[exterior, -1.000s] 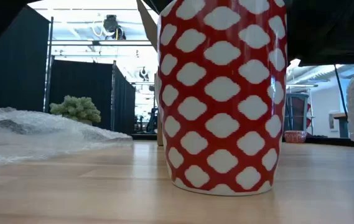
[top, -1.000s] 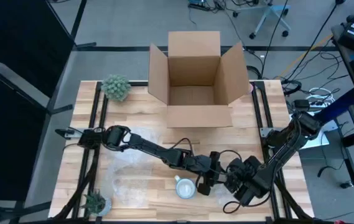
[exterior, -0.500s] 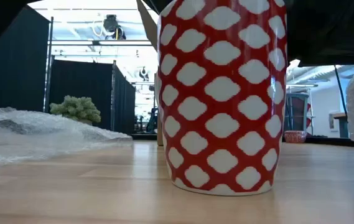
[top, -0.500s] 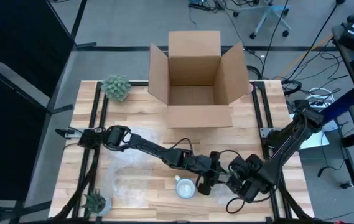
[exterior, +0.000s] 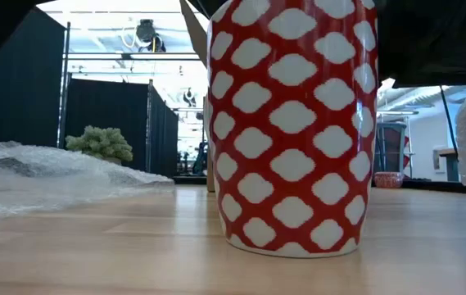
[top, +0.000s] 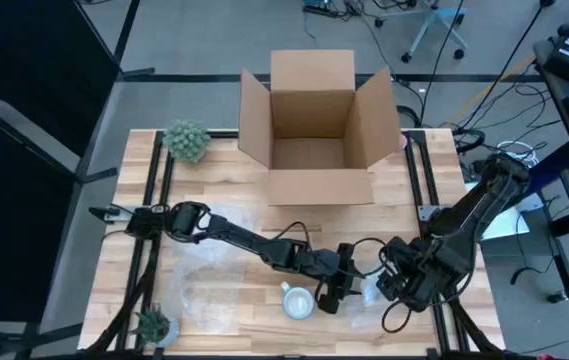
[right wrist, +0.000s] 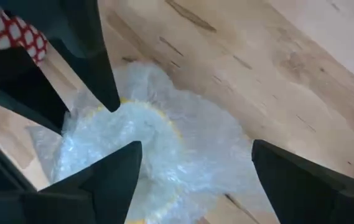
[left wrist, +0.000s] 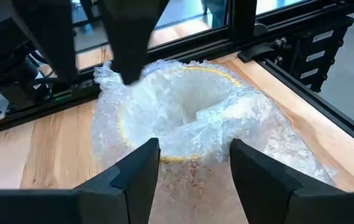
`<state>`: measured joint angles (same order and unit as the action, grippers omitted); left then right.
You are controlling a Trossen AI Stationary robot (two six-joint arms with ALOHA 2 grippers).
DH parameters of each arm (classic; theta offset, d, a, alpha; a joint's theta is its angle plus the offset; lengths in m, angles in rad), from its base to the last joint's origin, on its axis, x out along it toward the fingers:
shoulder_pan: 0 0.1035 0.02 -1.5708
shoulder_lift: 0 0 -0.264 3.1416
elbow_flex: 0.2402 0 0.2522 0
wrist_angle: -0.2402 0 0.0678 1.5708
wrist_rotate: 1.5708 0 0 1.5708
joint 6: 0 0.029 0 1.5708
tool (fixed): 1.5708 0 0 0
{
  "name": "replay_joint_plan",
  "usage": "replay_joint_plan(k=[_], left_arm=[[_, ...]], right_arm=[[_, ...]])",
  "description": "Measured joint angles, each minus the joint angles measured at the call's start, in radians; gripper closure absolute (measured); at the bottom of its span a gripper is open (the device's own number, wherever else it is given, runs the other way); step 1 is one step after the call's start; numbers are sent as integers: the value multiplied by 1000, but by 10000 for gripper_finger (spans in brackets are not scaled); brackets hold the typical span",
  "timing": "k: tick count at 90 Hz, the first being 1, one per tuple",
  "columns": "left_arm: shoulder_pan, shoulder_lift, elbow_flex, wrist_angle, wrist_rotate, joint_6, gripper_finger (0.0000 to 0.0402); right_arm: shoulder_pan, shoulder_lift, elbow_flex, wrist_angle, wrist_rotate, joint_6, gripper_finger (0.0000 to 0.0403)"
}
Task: Wrap mug
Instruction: Wrap the yellow mug with the bubble wrap
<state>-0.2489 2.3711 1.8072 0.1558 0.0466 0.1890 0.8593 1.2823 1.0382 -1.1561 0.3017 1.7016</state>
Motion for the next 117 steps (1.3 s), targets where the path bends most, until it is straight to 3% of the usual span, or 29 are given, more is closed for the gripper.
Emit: replay_joint_plan(k=[22, 74, 87, 117], left_arm=[[0, 0, 0, 1, 0, 1, 222], [0, 0, 0, 1, 1, 1, 222], [0, 0, 0, 1, 1, 1, 222], [0, 0, 0, 1, 1, 1, 222]], right_arm=[[7, -76, 1, -11, -15, 30, 110], [6, -68, -22, -75, 14, 26, 110], [6, -68, -85, -1, 13, 41, 110], [6, -55, -308, 351, 14, 98, 110]])
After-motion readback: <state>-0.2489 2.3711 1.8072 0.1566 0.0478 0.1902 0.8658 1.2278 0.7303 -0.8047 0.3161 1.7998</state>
